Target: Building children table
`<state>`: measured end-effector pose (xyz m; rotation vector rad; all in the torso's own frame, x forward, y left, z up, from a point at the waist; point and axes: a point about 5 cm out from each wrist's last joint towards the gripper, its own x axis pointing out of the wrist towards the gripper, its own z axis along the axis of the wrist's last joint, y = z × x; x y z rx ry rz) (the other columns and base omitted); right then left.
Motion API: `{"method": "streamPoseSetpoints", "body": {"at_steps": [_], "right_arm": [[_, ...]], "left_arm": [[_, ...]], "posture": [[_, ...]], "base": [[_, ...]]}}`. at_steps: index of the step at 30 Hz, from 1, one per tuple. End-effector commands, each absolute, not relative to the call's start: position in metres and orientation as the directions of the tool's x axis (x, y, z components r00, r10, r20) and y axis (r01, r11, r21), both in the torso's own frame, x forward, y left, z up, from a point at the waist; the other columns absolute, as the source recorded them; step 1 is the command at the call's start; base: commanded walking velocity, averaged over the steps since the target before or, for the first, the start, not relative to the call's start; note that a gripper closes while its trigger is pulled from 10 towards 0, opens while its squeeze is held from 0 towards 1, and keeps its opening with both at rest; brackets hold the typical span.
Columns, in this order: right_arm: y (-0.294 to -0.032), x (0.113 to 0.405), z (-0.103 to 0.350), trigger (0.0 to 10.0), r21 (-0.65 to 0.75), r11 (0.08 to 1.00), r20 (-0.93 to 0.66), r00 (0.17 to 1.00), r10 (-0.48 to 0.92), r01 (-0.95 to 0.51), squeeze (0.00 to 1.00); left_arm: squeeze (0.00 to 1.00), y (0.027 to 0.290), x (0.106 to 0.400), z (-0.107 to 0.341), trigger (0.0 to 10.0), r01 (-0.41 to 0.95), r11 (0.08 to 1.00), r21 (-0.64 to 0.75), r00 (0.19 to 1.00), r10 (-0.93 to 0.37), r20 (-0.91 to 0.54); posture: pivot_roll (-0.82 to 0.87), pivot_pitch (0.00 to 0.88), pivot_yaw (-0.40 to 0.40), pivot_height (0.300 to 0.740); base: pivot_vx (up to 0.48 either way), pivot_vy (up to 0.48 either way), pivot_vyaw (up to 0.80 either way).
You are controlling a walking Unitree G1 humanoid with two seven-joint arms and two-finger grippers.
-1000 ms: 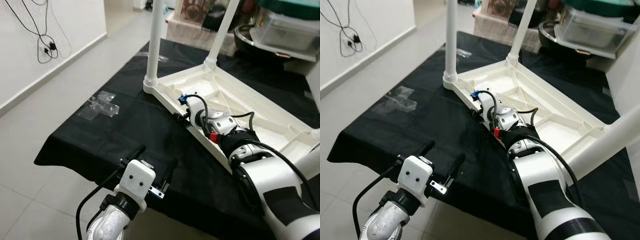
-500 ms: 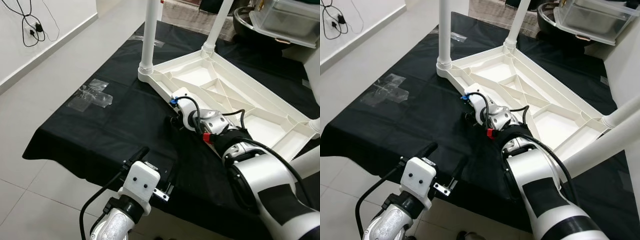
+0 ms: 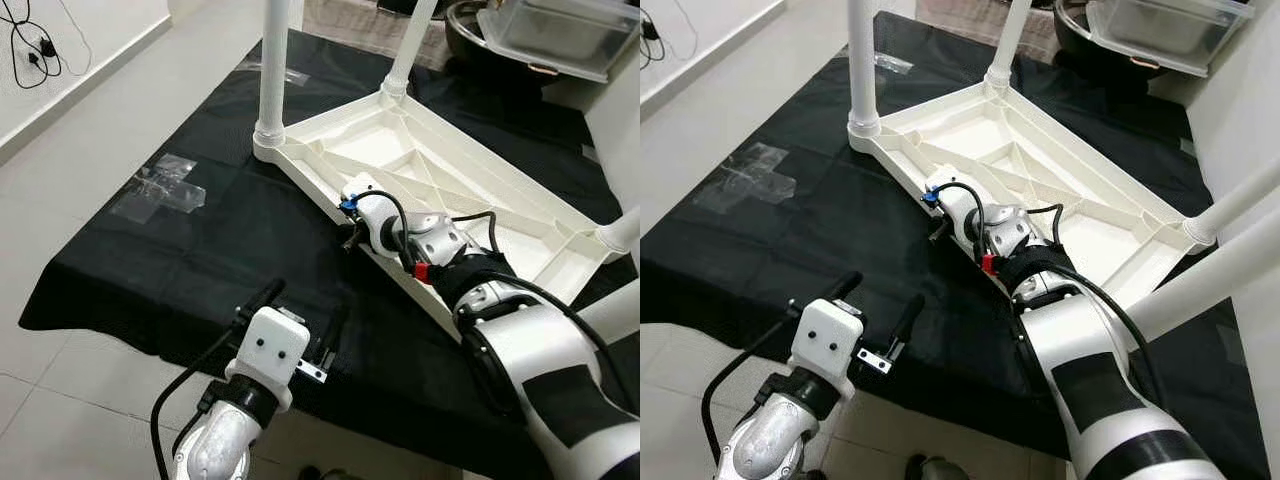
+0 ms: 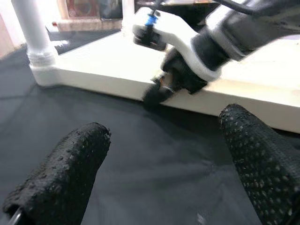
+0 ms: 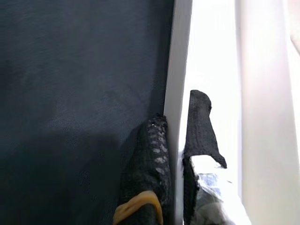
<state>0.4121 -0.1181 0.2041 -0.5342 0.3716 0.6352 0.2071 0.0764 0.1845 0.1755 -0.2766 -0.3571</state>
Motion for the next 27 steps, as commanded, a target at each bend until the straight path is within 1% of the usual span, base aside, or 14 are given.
{"method": "streamPoseSetpoints", "body": {"at_steps": [1, 2, 3, 5, 6, 8, 12, 15, 18, 22, 23, 24, 26, 27], "right_arm": [[-0.121, 0.405, 0.185, 0.0, -0.363, 0.584, -0.565, 0.670, 0.481, -0.726, 0.00], [-0.123, 0.402, 0.186, 0.0, -0.341, 0.526, -0.587, 0.613, 0.528, -0.779, 0.00], [-0.123, 0.402, 0.186, 0.0, -0.341, 0.526, -0.587, 0.613, 0.528, -0.779, 0.00], [-0.130, 0.397, 0.189, 0.0, -0.297, 0.417, -0.628, 0.505, 0.592, -0.859, 0.00], [-0.130, 0.397, 0.189, 0.0, -0.297, 0.417, -0.628, 0.505, 0.592, -0.859, 0.00], [-0.145, 0.393, 0.194, 0.0, -0.272, 0.336, -0.654, 0.429, 0.623, -0.902, 0.00], [-0.165, 0.387, 0.199, 0.0, -0.245, 0.250, -0.685, 0.350, 0.639, -0.937, 0.00], [-0.179, 0.383, 0.196, 0.0, -0.233, 0.228, -0.735, 0.325, 0.595, -0.945, 0.00], [-0.191, 0.382, 0.198, 0.0, -0.251, 0.248, -0.727, 0.352, 0.590, -0.936, 0.00], [-0.193, 0.376, 0.196, 0.0, -0.198, 0.191, -0.731, 0.274, 0.625, -0.962, 0.00], [-0.192, 0.370, 0.192, 0.0, -0.160, 0.109, -0.735, 0.192, 0.650, -0.981, 0.00], [-0.192, 0.370, 0.192, 0.0, -0.160, 0.109, -0.735, 0.192, 0.650, -0.981, 0.00], [-0.196, 0.358, 0.181, 0.0, -0.100, -0.076, -0.812, 0.037, 0.583, -0.992, 0.00], [-0.196, 0.358, 0.181, 0.0, -0.100, -0.076, -0.812, 0.037, 0.583, -0.992, 0.00]], "left_arm": [[0.00, 0.082, 0.211, 0.180, 10.0, 0.307, 0.924, 0.229, 0.912, -0.354, 0.208], [0.00, 0.085, 0.213, 0.181, 10.0, 0.297, 0.925, 0.236, 0.914, -0.347, 0.211], [0.00, 0.085, 0.213, 0.181, 10.0, 0.297, 0.925, 0.236, 0.914, -0.347, 0.211], [0.00, 0.089, 0.217, 0.181, 10.0, 0.280, 0.927, 0.249, 0.918, -0.335, 0.212], [0.00, 0.089, 0.217, 0.181, 10.0, 0.280, 0.927, 0.249, 0.918, -0.335, 0.212], [0.00, 0.092, 0.218, 0.180, 10.0, 0.273, 0.928, 0.255, 0.921, -0.328, 0.210], [0.00, 0.091, 0.219, 0.178, 10.0, 0.278, 0.924, 0.262, 0.919, -0.336, 0.208], [0.00, 0.091, 0.220, 0.179, 10.0, 0.281, 0.923, 0.265, 0.917, -0.339, 0.209], [0.00, 0.091, 0.221, 0.178, 10.0, 0.282, 0.920, 0.274, 0.916, -0.343, 0.208], [0.00, 0.093, 0.222, 0.177, 10.0, 0.283, 0.919, 0.274, 0.916, -0.343, 0.206], [0.00, 0.094, 0.223, 0.177, 10.0, 0.284, 0.918, 0.278, 0.916, -0.345, 0.205], [0.00, 0.094, 0.223, 0.177, 10.0, 0.284, 0.918, 0.278, 0.916, -0.345, 0.205], [0.00, 0.096, 0.225, 0.177, 10.0, 0.283, 0.916, 0.286, 0.915, -0.347, 0.206], [0.00, 0.096, 0.225, 0.177, 10.0, 0.283, 0.916, 0.286, 0.915, -0.347, 0.206]], "posture": [[0.00, 0.235, -0.191, 0.740], [0.00, 0.232, -0.190, 0.740], [0.00, 0.232, -0.190, 0.740], [0.00, 0.226, -0.185, 0.740], [0.00, 0.226, -0.185, 0.740], [0.00, 0.217, -0.179, 0.740], [0.00, 0.211, -0.173, 0.740], [0.00, 0.207, -0.171, 0.740], [0.01, 0.202, -0.165, 0.740], [0.00, 0.200, -0.159, 0.740], [0.01, 0.198, -0.156, 0.740], [0.01, 0.198, -0.156, 0.740], [0.03, 0.195, -0.149, 0.740], [0.03, 0.195, -0.149, 0.740]], "base": [[0.000, 0.000, 0.00], [0.000, 0.000, 0.00], [0.000, 0.000, 0.00], [0.000, 0.000, 0.00], [0.000, 0.000, 0.00], [0.000, 0.000, 0.00], [0.000, 0.000, 0.00], [0.000, 0.000, 0.00], [0.000, 0.000, 0.00], [0.000, 0.000, 0.00], [0.000, 0.000, 0.00], [0.000, 0.000, 0.00], [0.000, 0.000, 0.00], [0.000, 0.000, 0.00]]}}
